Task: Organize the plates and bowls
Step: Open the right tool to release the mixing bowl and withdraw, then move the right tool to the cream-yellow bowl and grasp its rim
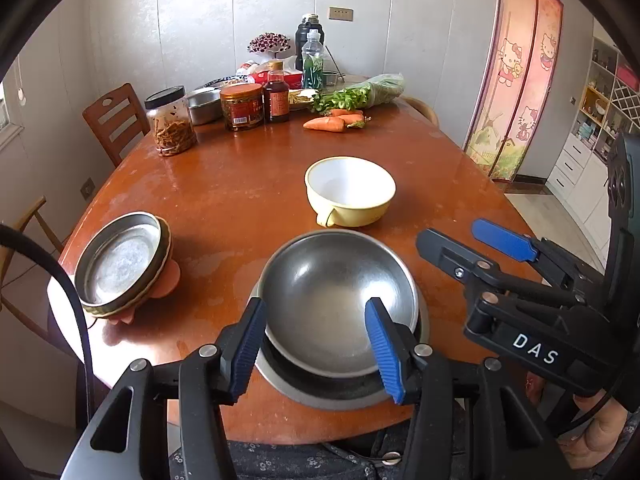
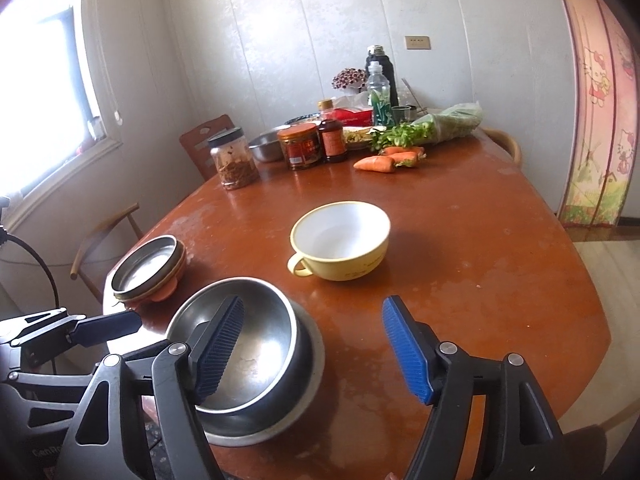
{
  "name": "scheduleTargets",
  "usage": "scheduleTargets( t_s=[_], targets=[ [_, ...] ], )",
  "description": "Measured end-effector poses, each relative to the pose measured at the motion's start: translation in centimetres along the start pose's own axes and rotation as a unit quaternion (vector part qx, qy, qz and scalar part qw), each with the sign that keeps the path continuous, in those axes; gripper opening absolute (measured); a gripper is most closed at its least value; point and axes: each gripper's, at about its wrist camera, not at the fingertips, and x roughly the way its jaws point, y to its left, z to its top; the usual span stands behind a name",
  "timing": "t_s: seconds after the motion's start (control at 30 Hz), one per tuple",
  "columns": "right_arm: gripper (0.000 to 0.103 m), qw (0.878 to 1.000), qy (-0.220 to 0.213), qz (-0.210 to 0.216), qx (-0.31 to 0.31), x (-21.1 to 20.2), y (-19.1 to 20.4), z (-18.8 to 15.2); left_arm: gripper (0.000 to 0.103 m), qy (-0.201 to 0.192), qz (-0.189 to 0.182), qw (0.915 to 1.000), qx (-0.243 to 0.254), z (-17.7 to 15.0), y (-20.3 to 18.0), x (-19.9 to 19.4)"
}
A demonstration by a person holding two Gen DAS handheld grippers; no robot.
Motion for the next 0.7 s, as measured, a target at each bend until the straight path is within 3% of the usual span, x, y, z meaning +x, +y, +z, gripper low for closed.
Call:
scheduleTargets(
  t_s=[0.33,0.7],
  targets=[
    [0.076,0.999,-0.008,-0.017,0.043,0.8,-3.2,0.0,0.053,0.002,-0.008,0.9999,-0.009,2.5,1.0,2.7],
    [0.077,0.995,0.024,-0.031,0.086,4.5,-5.2,0.1,0.054,0.0,-0.018,0.9998,0.0,7.0,2.7,6.1]
  ],
)
